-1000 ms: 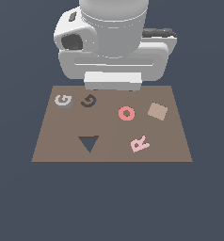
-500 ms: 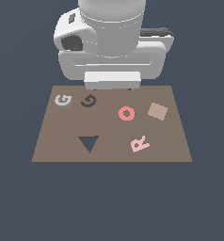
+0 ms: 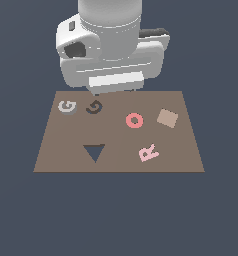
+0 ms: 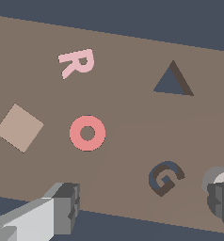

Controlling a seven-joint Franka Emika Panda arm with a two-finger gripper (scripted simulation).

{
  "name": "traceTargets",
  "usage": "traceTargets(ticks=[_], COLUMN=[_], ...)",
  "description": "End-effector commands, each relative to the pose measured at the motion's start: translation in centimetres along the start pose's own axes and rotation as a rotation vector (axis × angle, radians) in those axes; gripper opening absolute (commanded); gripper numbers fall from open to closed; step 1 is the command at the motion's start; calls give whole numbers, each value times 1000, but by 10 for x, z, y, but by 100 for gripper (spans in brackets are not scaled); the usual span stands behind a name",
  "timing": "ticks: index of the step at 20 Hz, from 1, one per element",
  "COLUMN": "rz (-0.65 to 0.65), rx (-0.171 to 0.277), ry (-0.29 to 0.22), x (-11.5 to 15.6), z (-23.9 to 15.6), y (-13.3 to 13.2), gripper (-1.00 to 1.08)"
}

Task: Insert a designated object into the corresponding slot on a board.

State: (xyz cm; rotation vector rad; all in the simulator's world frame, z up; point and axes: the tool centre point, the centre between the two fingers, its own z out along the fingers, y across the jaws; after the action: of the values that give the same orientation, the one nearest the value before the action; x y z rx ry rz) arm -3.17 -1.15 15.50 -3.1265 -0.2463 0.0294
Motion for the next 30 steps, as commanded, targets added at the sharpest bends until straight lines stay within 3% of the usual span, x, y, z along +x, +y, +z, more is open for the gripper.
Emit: traceTargets(ticks=[1,17,30], rz=[-54,-516,-907], rx=[-1,-7,-12], ry=[0,5,9], x=[-7,-50,-65], z=[4,42,75], y=[4,53,108], gripper=[100,100,100])
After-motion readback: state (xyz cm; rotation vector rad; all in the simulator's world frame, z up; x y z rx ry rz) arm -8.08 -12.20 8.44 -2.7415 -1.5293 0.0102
